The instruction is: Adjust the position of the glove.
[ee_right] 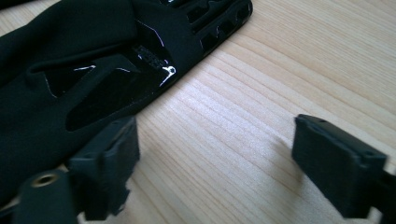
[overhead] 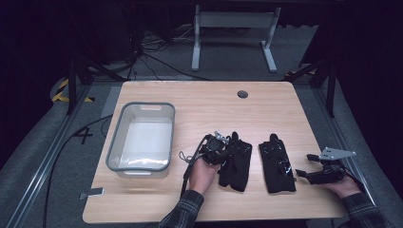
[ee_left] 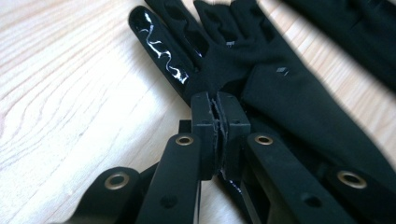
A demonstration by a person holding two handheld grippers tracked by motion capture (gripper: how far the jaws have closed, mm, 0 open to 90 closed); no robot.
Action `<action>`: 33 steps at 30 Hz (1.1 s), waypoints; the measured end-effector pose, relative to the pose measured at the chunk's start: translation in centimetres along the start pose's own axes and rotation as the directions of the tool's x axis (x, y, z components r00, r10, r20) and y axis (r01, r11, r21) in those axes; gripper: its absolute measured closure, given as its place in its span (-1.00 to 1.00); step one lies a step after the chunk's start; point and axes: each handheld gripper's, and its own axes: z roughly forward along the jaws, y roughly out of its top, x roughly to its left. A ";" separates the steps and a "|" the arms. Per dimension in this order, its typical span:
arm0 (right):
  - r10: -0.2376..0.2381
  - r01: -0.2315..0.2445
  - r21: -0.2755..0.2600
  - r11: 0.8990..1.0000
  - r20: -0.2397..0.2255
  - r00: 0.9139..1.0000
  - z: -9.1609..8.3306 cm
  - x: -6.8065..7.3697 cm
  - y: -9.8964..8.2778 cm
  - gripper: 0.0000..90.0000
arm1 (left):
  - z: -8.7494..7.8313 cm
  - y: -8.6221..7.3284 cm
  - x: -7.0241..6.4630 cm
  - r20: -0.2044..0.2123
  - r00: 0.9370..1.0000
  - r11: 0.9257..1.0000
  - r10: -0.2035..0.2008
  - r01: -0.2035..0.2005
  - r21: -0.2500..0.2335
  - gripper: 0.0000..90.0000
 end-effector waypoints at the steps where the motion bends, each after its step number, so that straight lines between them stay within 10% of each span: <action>1: -0.003 0.003 0.004 1.000 -0.002 1.000 -0.1 0.0 0.1 -0.47 | -0.2 0.1 0.0 0.007 1.000 1.000 -0.001 0.001 -0.001 0.94; 12: -0.044 0.038 -0.056 0.998 -0.100 0.994 -0.3 1.0 2.3 0.91 | -1.2 0.3 0.1 0.068 0.997 0.997 -0.036 0.040 -0.065 0.94; 33: -0.122 0.126 0.018 0.992 -0.168 0.978 3.6 2.7 4.9 1.00 | -1.7 0.6 -0.1 0.096 0.994 0.995 -0.043 0.051 -0.087 0.94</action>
